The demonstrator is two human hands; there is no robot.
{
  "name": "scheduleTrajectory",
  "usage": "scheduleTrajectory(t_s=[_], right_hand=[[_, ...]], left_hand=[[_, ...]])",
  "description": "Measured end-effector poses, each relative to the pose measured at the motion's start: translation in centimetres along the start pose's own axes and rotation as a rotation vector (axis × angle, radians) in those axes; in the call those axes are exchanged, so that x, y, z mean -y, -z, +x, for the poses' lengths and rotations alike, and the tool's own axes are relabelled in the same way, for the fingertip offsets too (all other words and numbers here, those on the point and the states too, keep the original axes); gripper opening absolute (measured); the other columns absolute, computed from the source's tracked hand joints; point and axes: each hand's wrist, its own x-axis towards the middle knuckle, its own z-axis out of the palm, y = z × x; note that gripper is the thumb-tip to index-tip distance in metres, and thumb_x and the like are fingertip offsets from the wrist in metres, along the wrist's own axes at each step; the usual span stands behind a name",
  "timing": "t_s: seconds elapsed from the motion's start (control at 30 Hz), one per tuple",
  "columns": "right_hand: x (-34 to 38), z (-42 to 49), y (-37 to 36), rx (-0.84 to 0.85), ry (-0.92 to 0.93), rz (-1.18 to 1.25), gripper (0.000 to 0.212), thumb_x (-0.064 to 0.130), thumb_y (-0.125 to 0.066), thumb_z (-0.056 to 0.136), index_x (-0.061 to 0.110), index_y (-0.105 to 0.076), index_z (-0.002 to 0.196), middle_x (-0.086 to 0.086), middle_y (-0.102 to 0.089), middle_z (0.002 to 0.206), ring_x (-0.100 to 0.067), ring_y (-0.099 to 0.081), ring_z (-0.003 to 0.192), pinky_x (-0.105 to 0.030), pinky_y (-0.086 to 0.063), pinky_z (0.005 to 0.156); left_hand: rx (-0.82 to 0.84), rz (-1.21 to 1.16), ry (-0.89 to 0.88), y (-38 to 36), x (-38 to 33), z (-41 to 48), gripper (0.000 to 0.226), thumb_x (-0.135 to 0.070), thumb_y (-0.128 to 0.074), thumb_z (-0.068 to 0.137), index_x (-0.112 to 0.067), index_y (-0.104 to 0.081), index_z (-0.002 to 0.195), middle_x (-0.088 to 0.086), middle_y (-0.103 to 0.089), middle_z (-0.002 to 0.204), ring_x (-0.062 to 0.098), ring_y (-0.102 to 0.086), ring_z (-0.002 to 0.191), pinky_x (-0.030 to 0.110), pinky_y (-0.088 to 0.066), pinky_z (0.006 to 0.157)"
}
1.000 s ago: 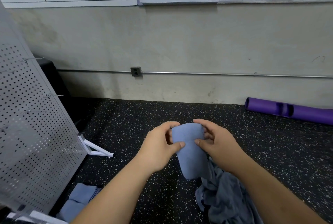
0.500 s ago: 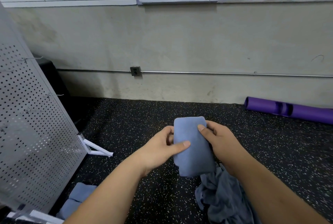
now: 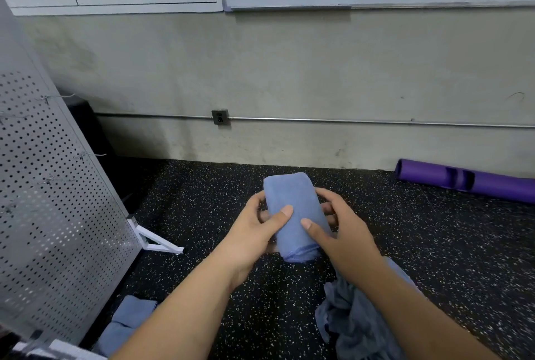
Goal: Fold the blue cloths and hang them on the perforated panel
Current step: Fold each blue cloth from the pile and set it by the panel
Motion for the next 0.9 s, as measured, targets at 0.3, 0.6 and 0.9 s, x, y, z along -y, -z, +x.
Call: scheduleTrajectory(t_s=[0.3,0.6,0.9], right_hand=[[1.7,0.0,-3.3,0.166,-0.087,0.309,0.062,0.033,-0.06,0.107,0.045,-0.033,0.162,0.012,-0.078,0.112,-0.009,-0.076,0.104,-0.027,-0.062,0.085],[2.3,1.4,-9.6,0.231,-0.269,0.427,0.052,0.005,-0.053,0.109,0.043,-0.059,0.144,0.0,-0.081,0.102,-0.02,-0.079,0.099,-0.036,-0.066,0.081],[1.7,2.5,-20.1,0.347,-0.041,0.163,0.047,0.022,-0.065,0.105,0.046,-0.059,0.145,0.019,-0.063,0.142,0.001,-0.063,0.124,-0.034,-0.053,0.108]], left_hand=[[-0.08,-0.162,-0.038,2.7,1.8,-0.3,0.073,0.008,-0.072,0.094,-0.026,-0.046,0.154,0.011,-0.076,0.126,0.032,-0.073,0.118,0.055,-0.058,0.104],[-0.323,0.006,0.083,9.6,3.3,-1.4,0.095,-0.02,-0.081,0.095,-0.056,-0.023,0.162,0.018,-0.073,0.118,0.032,-0.078,0.103,0.057,-0.062,0.094],[-0.409,0.151,-0.023,17.3,5.5,-3.3,0.064,-0.004,-0.079,0.093,-0.04,-0.062,0.143,-0.001,-0.067,0.131,0.012,-0.069,0.116,0.031,-0.06,0.099]])
